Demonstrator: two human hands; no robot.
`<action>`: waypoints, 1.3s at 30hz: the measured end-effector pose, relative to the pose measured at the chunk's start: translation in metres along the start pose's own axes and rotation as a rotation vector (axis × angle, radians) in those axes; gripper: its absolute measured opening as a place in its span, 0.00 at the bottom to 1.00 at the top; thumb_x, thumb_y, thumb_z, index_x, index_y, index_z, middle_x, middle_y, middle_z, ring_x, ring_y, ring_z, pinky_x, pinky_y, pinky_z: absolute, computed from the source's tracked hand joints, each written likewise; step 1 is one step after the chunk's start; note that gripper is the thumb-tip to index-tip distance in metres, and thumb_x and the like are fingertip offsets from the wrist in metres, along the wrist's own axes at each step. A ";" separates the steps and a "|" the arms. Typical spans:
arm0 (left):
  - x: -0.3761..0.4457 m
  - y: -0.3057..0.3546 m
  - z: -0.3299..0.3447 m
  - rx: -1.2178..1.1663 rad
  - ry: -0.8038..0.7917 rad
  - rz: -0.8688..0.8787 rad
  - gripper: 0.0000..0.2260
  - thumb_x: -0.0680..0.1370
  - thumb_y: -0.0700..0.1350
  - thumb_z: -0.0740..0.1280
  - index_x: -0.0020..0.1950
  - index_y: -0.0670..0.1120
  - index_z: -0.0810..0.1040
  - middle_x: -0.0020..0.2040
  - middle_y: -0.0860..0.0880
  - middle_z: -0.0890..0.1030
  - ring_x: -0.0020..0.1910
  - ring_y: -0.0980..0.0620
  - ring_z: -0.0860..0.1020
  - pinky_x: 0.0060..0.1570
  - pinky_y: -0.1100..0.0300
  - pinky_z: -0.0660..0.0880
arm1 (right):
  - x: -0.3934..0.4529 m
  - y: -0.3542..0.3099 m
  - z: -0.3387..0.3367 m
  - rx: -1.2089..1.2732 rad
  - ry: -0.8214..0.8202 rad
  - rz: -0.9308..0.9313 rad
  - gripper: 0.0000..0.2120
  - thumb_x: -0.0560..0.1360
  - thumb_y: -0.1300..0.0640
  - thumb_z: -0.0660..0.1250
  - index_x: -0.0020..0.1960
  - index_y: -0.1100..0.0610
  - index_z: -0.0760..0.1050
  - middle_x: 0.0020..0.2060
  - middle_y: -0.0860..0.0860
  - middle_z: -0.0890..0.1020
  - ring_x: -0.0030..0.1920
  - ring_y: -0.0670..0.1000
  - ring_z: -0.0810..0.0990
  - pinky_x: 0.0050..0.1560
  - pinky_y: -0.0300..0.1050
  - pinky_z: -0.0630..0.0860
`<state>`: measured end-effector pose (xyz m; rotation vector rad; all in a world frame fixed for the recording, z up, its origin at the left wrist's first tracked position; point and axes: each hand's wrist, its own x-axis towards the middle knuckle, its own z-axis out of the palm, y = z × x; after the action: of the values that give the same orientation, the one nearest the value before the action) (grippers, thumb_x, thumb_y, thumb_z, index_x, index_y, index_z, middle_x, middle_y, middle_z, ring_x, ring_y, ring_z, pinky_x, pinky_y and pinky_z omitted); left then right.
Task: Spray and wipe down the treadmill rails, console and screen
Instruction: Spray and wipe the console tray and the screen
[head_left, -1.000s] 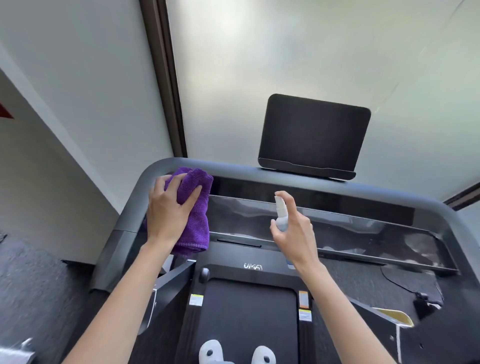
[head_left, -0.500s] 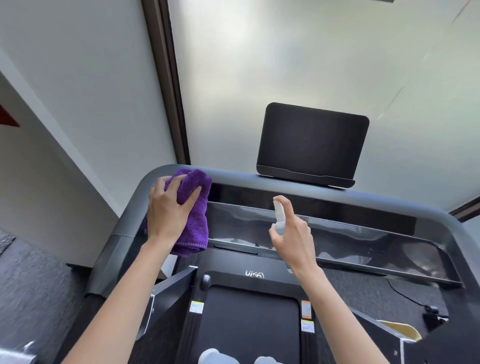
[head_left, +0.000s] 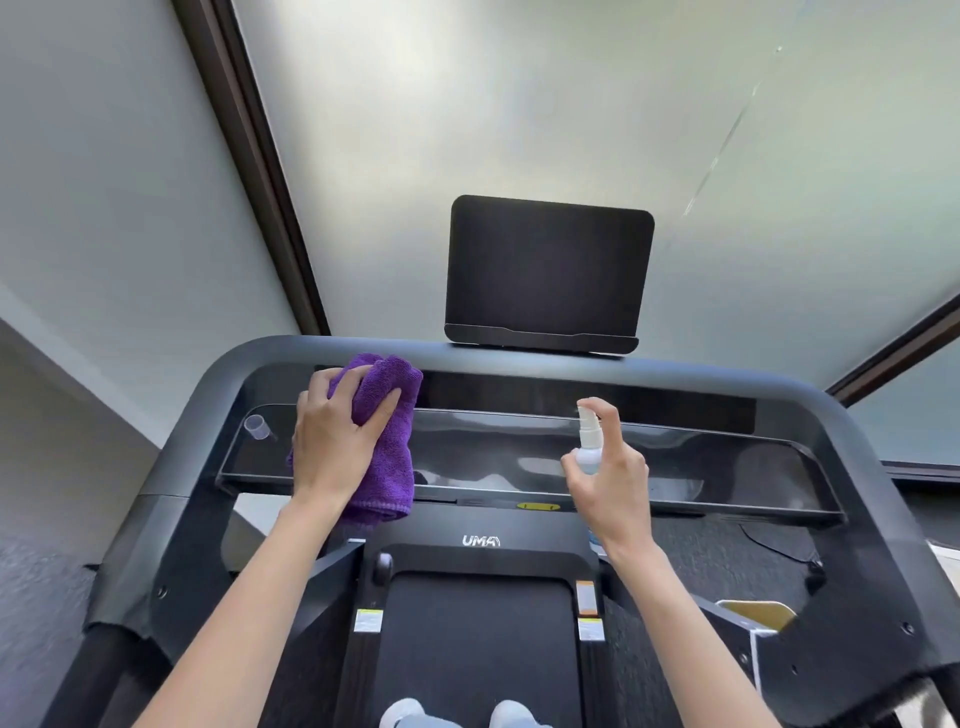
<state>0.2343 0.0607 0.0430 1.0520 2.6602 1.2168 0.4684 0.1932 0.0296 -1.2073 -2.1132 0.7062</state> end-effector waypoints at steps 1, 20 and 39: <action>-0.001 0.001 0.002 0.002 0.000 0.002 0.17 0.76 0.54 0.69 0.62 0.49 0.78 0.60 0.46 0.75 0.58 0.42 0.72 0.54 0.52 0.69 | -0.001 0.002 -0.002 -0.006 -0.006 0.004 0.28 0.72 0.66 0.66 0.63 0.43 0.65 0.25 0.48 0.69 0.28 0.51 0.69 0.37 0.46 0.71; -0.026 0.058 0.049 -0.020 -0.094 0.095 0.18 0.76 0.56 0.68 0.62 0.49 0.78 0.59 0.46 0.74 0.57 0.44 0.73 0.54 0.50 0.70 | -0.011 0.069 -0.064 -0.047 0.134 0.169 0.25 0.71 0.67 0.67 0.66 0.51 0.69 0.24 0.49 0.66 0.26 0.52 0.67 0.36 0.49 0.71; -0.043 0.098 0.088 -0.074 -0.172 0.174 0.17 0.76 0.56 0.68 0.61 0.50 0.78 0.58 0.48 0.74 0.56 0.46 0.72 0.52 0.52 0.71 | -0.015 0.116 -0.108 -0.077 0.305 0.245 0.28 0.72 0.67 0.68 0.62 0.44 0.63 0.28 0.52 0.73 0.29 0.52 0.73 0.36 0.44 0.68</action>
<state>0.3487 0.1385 0.0387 1.3336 2.4203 1.1805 0.6181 0.2480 0.0190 -1.5291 -1.7742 0.5087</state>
